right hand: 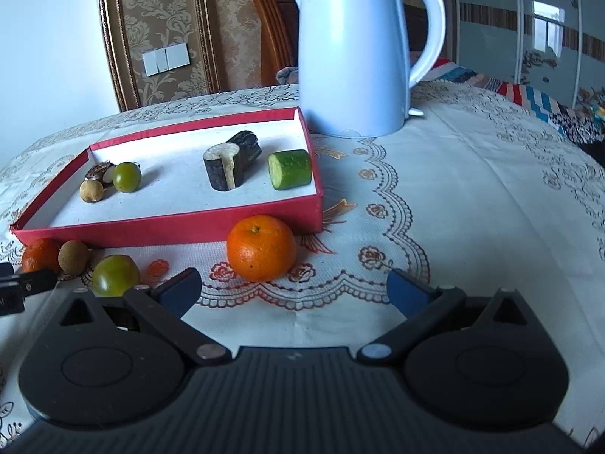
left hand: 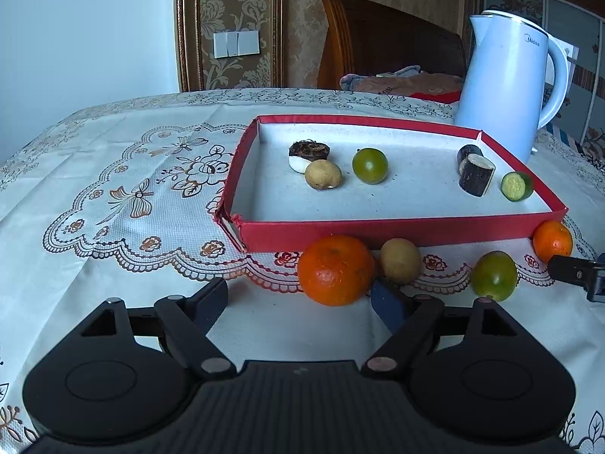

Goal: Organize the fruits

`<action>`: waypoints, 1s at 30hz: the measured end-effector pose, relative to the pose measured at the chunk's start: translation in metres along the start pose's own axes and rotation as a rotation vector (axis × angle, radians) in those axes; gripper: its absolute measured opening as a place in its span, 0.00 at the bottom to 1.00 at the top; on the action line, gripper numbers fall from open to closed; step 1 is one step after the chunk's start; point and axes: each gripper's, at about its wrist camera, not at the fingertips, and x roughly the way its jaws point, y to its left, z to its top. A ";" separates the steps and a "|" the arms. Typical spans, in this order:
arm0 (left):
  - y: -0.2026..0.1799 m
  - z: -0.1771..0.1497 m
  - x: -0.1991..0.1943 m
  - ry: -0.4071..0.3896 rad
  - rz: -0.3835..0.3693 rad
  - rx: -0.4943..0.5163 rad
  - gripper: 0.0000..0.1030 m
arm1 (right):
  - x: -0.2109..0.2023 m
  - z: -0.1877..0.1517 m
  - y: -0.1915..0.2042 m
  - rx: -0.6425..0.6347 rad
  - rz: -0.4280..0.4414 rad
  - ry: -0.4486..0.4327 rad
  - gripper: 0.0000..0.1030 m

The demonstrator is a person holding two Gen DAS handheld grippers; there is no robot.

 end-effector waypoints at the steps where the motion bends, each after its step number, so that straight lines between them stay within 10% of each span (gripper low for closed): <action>1: -0.001 0.000 0.000 0.000 0.003 0.005 0.81 | 0.001 0.001 0.001 -0.006 -0.004 -0.001 1.00; 30: 0.001 0.002 -0.003 -0.033 -0.003 -0.006 0.80 | 0.024 0.015 0.016 -0.070 -0.012 0.012 0.78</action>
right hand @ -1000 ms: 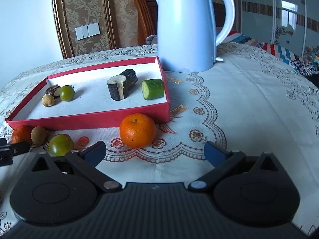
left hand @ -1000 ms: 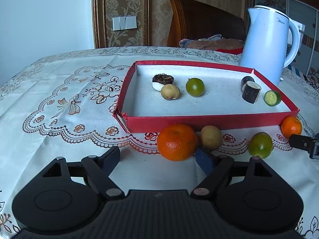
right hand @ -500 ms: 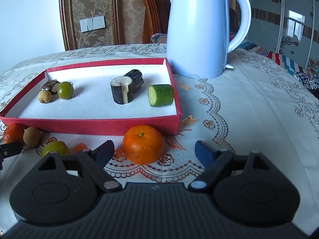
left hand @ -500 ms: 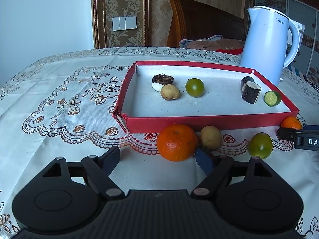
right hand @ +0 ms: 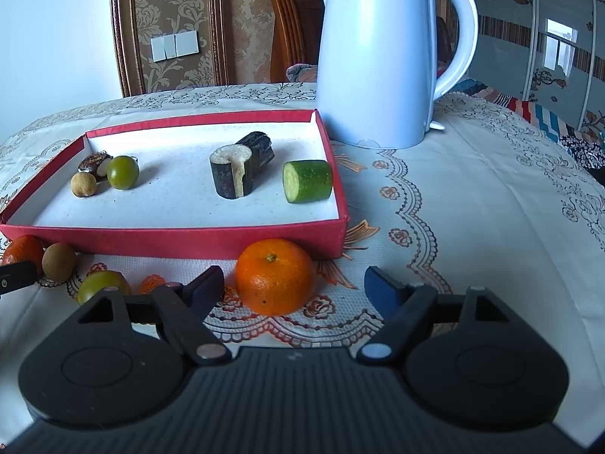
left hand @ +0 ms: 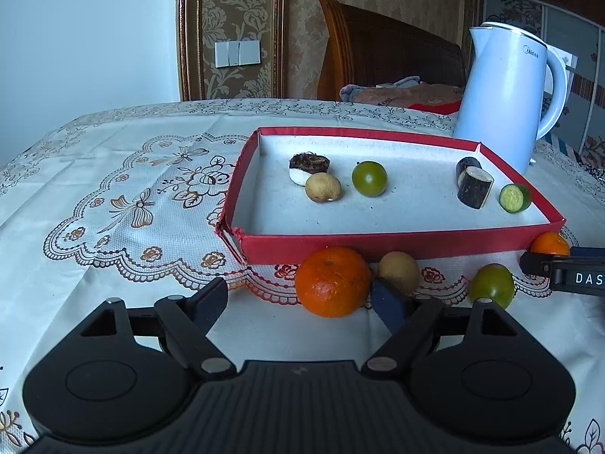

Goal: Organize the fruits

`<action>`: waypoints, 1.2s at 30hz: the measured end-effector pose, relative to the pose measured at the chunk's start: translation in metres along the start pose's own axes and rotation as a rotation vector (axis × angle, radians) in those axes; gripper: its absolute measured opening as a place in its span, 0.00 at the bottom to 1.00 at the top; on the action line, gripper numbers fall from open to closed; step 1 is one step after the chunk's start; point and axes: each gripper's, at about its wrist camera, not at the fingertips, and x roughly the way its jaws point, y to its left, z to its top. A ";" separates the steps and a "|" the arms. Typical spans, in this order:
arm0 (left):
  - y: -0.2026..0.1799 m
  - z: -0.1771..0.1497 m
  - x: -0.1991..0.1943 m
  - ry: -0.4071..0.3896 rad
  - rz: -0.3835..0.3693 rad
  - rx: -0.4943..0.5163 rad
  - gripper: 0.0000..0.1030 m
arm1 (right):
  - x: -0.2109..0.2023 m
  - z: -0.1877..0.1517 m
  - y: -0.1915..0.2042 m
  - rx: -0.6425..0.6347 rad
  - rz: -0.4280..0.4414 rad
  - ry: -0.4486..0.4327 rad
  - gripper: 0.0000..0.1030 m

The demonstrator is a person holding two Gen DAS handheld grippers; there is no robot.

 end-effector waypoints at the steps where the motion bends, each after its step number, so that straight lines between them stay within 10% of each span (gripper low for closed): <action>1: -0.001 0.000 0.000 0.002 0.002 0.005 0.80 | 0.000 0.000 0.000 0.000 -0.002 -0.001 0.77; 36: -0.006 0.000 0.001 0.000 -0.009 0.033 0.72 | -0.001 0.000 0.003 -0.015 -0.012 -0.015 0.60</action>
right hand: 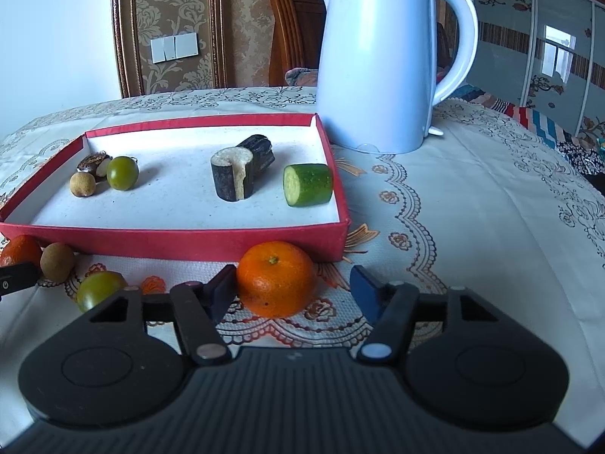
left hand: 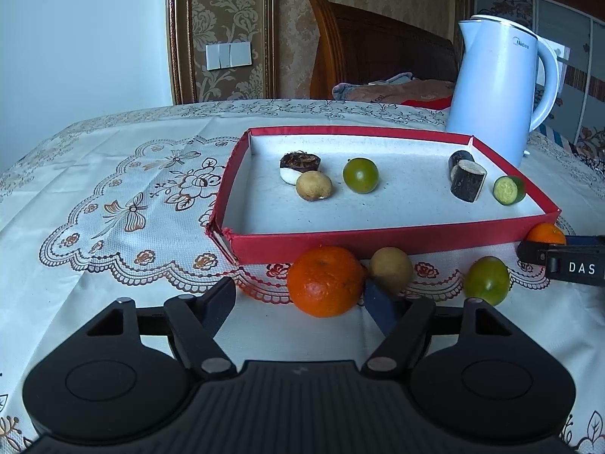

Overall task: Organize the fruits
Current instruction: 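Close the right tool on the orange while the left tool closes on another orange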

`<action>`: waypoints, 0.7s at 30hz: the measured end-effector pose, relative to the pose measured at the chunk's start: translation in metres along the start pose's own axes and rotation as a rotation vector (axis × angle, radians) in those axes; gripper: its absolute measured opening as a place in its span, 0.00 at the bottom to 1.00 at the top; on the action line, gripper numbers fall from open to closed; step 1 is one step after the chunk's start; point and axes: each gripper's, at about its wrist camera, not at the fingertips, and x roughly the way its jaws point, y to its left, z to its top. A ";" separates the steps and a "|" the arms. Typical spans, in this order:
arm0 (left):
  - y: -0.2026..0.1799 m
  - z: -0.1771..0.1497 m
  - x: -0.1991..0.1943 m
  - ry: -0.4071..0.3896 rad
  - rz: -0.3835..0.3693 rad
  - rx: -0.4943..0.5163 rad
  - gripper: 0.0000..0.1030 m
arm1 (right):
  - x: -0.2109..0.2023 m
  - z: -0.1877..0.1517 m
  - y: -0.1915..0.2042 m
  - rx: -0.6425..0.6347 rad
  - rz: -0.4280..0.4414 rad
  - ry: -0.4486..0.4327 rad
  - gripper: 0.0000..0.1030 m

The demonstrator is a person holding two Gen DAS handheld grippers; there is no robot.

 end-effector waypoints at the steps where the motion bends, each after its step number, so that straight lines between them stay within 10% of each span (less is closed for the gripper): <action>1: 0.001 0.000 0.000 0.001 -0.005 -0.003 0.70 | 0.000 0.000 0.001 -0.003 0.000 0.000 0.59; 21: -0.003 -0.002 -0.001 0.012 -0.066 0.015 0.40 | -0.003 0.000 0.007 -0.047 0.014 -0.011 0.38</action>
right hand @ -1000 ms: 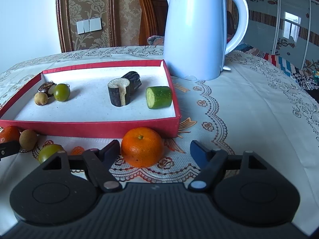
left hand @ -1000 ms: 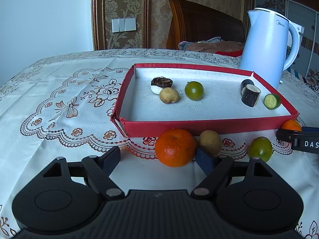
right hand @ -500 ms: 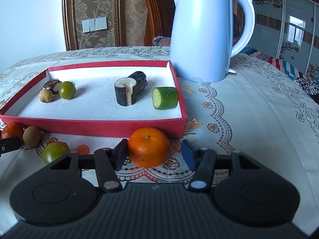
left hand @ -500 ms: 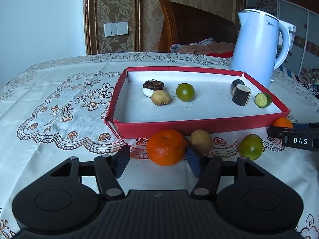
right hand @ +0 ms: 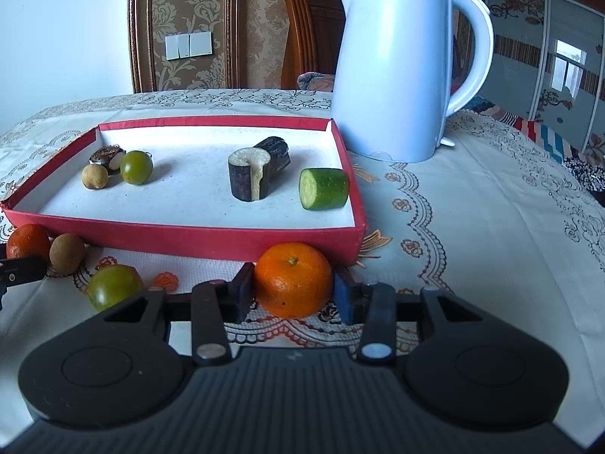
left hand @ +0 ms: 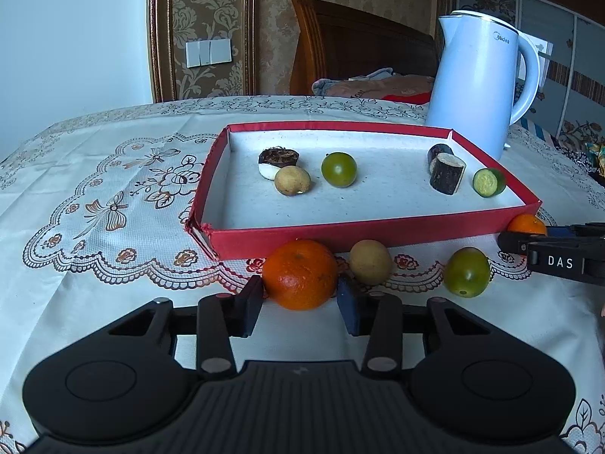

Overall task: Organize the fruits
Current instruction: 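Close the right tool on the orange while the left tool closes on another orange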

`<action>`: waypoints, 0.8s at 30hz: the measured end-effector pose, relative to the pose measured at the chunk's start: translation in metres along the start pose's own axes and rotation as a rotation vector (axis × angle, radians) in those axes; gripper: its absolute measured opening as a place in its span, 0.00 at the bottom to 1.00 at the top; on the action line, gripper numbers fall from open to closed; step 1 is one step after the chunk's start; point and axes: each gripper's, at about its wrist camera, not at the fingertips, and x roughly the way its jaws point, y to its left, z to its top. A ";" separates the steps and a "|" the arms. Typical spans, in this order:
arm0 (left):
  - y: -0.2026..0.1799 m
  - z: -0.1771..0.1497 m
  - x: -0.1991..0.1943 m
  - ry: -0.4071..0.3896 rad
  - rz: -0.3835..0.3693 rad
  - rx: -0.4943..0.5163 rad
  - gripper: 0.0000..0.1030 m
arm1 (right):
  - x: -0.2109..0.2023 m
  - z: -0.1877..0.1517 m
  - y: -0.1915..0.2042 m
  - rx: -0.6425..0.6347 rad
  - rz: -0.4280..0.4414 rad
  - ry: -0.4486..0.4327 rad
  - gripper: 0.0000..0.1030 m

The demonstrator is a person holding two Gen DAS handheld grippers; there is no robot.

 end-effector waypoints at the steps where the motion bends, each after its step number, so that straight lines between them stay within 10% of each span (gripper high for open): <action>1: 0.000 0.000 0.000 0.000 -0.001 -0.001 0.40 | 0.000 0.000 0.000 -0.001 0.000 0.000 0.38; 24: 0.005 0.002 -0.002 -0.004 0.021 -0.018 0.40 | -0.006 -0.001 -0.006 0.045 -0.037 -0.036 0.39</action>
